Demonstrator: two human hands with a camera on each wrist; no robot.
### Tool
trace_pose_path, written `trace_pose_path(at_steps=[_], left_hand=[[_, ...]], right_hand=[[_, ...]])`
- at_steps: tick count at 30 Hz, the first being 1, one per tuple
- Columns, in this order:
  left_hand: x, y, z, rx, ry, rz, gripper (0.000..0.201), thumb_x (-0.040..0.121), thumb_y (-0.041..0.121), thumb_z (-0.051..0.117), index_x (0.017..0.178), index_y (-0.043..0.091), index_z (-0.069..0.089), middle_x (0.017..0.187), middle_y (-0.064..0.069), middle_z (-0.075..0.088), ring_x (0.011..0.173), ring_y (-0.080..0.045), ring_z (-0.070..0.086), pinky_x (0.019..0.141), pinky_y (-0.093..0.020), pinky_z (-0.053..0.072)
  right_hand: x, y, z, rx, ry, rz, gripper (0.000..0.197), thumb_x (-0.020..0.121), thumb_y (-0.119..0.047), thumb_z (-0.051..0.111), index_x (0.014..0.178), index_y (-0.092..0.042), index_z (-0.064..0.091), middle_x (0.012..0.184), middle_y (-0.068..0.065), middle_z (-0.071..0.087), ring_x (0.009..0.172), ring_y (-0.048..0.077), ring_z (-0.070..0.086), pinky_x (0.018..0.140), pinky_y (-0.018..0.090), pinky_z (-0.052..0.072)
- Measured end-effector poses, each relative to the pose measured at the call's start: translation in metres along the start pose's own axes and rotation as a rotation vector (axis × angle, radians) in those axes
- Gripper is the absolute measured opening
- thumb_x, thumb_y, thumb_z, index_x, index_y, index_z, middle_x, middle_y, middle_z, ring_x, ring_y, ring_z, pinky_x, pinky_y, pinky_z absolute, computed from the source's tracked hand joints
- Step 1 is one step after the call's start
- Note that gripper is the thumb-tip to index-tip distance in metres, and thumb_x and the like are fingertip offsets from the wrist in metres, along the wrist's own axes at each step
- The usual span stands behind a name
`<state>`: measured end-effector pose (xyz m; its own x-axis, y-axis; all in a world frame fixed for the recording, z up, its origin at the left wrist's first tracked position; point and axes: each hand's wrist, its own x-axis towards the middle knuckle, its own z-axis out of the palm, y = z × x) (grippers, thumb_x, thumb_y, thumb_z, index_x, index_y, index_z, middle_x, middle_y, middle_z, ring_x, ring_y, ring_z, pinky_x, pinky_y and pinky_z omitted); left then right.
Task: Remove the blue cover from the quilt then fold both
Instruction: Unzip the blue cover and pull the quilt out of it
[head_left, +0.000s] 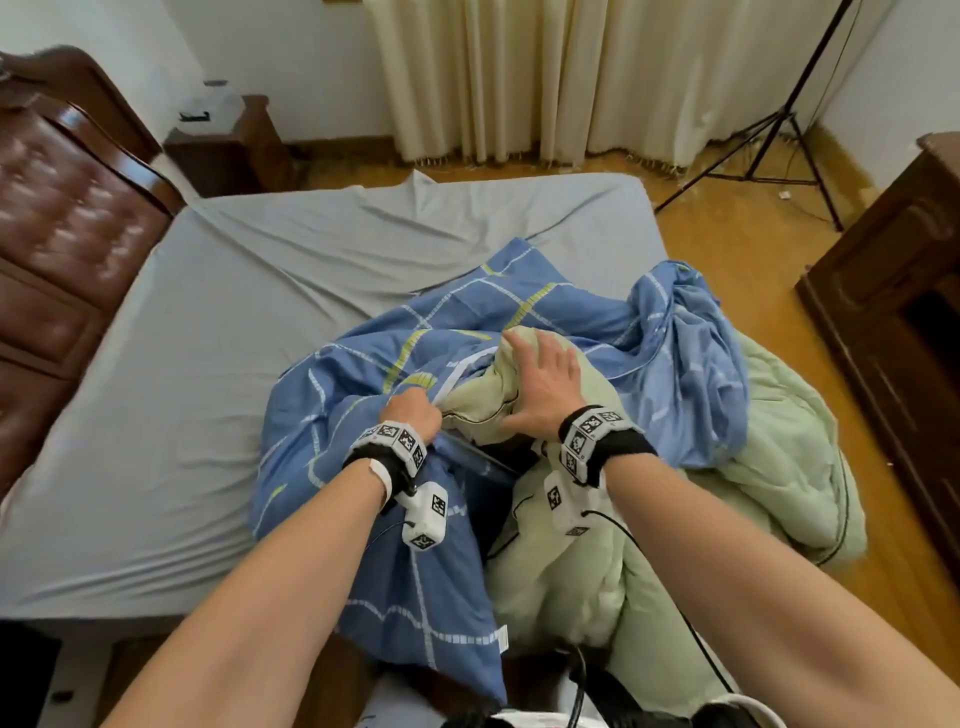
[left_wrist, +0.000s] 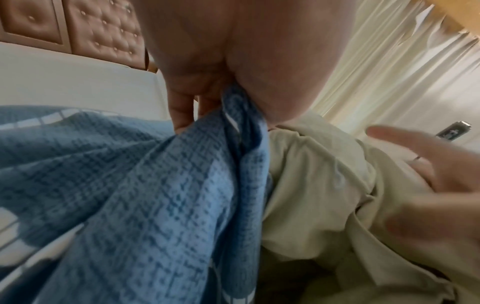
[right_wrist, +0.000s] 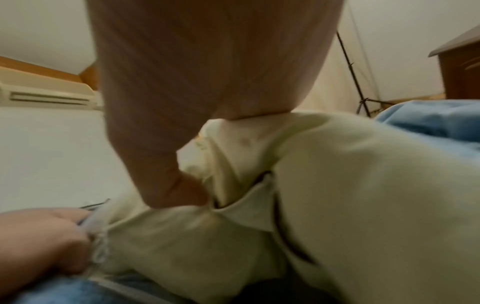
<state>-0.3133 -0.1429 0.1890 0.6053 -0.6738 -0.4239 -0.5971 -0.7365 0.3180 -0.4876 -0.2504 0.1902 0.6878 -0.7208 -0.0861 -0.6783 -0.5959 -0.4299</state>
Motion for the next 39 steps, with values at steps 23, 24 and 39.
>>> trace_pose_path(at_steps=[23,24,39], left_hand=[[0.023,-0.062,-0.009,0.057,-0.057,0.238,0.058,0.083,0.037,0.058,0.134,0.015,0.041,0.135,-0.009,0.05,0.119,-0.034,0.055,0.092,-0.046,0.046],[0.02,-0.059,-0.005,0.064,-0.064,0.23,0.058,0.083,0.037,0.058,0.134,0.015,0.041,0.135,-0.009,0.05,0.119,-0.034,0.055,0.092,-0.046,0.046],[-0.022,-0.02,0.06,-0.154,-0.198,0.02,0.114,0.06,0.098,0.034,0.137,0.015,0.047,0.131,-0.01,0.059,0.117,-0.033,0.057,0.093,-0.042,0.043]], right_hand=[[0.008,-0.091,-0.01,-0.414,0.164,0.534,0.01,0.091,-0.009,0.043,0.094,-0.012,0.053,0.099,0.017,0.067,0.093,0.037,0.063,0.067,0.036,0.038],[0.004,-0.08,-0.014,-0.401,0.177,0.56,0.011,0.09,-0.01,0.044,0.094,-0.011,0.055,0.1,0.017,0.067,0.094,0.037,0.063,0.068,0.036,0.038],[0.019,0.005,-0.039,-0.081,0.292,0.499,0.015,0.081,-0.017,0.05,0.094,-0.014,0.058,0.097,0.014,0.066,0.094,0.039,0.061,0.073,0.037,0.043]])
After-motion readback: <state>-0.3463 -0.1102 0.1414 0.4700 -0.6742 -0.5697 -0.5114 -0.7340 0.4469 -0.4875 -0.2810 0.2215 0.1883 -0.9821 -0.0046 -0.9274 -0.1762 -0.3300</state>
